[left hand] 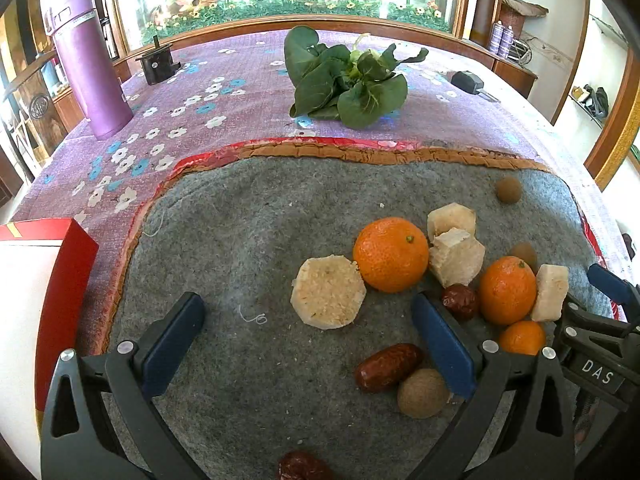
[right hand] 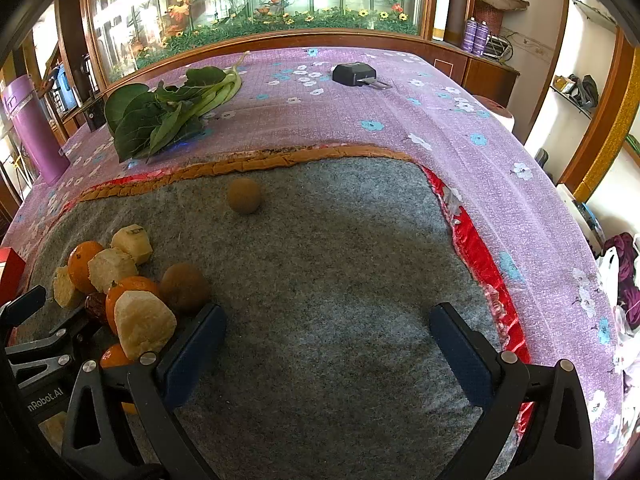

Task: Organize fruits
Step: 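Lower the left gripper onto the pale round yam slice and close it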

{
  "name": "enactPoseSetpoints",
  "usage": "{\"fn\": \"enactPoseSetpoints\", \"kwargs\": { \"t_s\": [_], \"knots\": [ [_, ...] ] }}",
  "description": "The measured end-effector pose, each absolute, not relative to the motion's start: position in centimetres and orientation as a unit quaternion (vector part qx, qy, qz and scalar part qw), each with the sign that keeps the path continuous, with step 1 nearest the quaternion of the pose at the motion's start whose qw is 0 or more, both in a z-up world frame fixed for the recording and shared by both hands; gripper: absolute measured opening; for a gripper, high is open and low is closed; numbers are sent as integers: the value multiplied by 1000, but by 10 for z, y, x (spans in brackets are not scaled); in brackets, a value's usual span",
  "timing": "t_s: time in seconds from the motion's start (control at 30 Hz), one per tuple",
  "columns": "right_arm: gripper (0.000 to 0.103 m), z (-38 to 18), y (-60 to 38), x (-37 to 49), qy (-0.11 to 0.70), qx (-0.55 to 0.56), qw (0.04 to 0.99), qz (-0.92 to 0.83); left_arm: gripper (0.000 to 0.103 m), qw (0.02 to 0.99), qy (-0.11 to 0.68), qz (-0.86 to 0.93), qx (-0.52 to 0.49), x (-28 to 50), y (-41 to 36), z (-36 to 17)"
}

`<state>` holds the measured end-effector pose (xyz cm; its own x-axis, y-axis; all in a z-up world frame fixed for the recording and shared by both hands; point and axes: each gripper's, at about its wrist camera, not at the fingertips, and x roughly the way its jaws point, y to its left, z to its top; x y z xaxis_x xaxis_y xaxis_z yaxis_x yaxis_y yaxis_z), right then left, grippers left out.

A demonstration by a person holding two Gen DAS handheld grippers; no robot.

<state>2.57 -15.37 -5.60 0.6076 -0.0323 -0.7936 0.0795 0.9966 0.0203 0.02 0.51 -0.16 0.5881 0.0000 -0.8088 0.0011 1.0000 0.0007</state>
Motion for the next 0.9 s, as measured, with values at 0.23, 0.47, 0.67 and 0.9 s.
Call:
{"fn": "enactPoseSetpoints", "kwargs": {
  "t_s": [0.23, 0.47, 0.67, 0.9],
  "knots": [
    [103, -56, -154, 26, 442, 27, 896, -31, 103, 891, 454, 0, 1, 0, 5, -1],
    [103, -55, -153, 25, 443, 29, 895, -36, 103, 889, 458, -12, 5, 0, 5, 0],
    [103, -50, -156, 14, 468, 21, 883, 12, 103, 895, 444, -48, 16, -36, 17, 14],
    [103, -38, -171, -18, 417, 102, 898, 99, 103, 904, 418, -72, 46, -92, 21, 18]
  ]
}}
